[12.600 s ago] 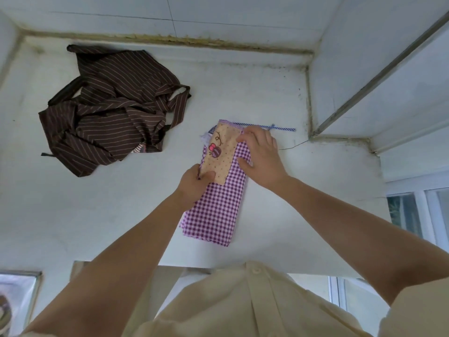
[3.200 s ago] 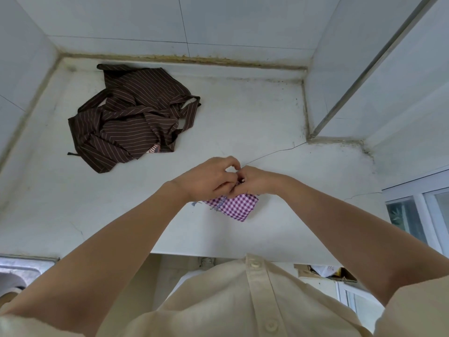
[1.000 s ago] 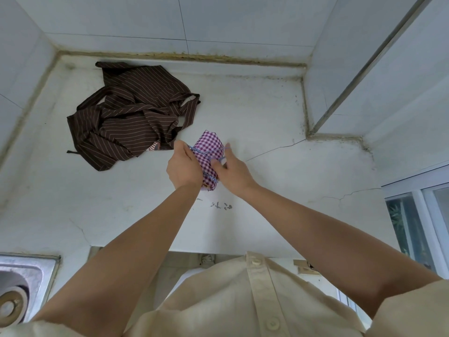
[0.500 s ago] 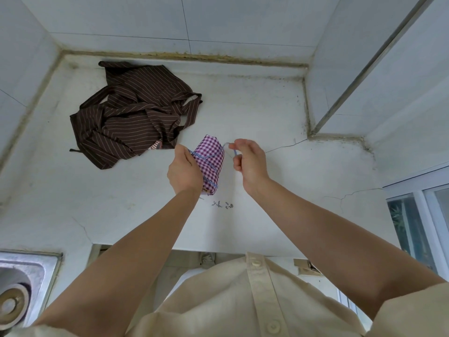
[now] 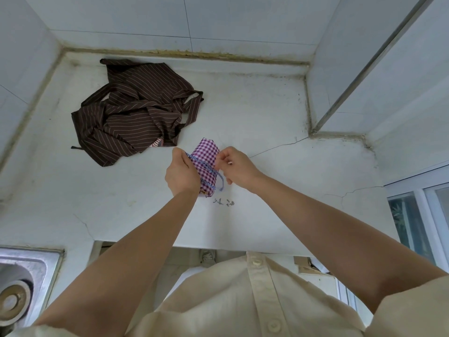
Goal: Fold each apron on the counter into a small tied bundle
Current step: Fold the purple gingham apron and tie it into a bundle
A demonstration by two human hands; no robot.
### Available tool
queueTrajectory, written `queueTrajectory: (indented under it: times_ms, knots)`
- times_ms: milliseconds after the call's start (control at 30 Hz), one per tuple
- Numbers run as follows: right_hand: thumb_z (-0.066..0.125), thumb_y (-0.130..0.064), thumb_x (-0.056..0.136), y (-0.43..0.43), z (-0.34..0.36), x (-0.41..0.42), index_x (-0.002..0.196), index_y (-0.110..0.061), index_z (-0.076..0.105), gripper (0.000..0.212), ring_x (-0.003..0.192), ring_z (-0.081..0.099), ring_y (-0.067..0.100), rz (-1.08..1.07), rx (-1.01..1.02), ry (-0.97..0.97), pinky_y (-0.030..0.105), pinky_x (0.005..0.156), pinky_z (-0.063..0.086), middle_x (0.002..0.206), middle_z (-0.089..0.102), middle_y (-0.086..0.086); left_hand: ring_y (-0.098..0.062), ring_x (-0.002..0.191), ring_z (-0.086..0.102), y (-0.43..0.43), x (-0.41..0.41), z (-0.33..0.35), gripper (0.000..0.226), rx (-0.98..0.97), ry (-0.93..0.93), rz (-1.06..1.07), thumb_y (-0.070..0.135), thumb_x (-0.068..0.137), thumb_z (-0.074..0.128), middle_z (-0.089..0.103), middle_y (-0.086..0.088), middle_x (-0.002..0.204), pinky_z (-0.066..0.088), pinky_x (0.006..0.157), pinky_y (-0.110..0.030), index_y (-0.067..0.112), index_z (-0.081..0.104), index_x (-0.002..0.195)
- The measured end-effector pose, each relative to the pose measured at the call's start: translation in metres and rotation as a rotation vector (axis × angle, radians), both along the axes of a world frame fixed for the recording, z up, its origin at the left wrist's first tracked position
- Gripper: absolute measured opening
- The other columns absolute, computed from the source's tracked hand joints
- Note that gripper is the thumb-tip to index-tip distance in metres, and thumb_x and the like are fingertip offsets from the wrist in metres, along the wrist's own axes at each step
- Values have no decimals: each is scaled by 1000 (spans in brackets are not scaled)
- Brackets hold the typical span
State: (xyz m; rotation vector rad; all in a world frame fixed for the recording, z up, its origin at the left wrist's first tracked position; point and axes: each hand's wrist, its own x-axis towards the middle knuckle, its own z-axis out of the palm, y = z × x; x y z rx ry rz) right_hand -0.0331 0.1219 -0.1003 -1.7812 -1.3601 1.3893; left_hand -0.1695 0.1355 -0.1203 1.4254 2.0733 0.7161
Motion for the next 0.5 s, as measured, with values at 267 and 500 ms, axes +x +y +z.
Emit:
queueTrajectory:
  times_ms: [267,500]
  knots:
    - [57,-16,98,-2,-2,-2,84,-8,55,17,59,53,14,-39,-212,128,26,59,53,75,55,5,-16,64,46,1,-2,0,29,2,-71,25,26,106,21,46,-1,70,38,58,-31,9,44,100]
    - [53,-17,101,-5,1,4,81,-10,52,21,44,29,8,-307,-438,583,21,52,35,62,25,-1,-8,63,44,2,-1,6,27,24,-112,20,29,107,21,45,4,71,35,54,-24,13,41,98]
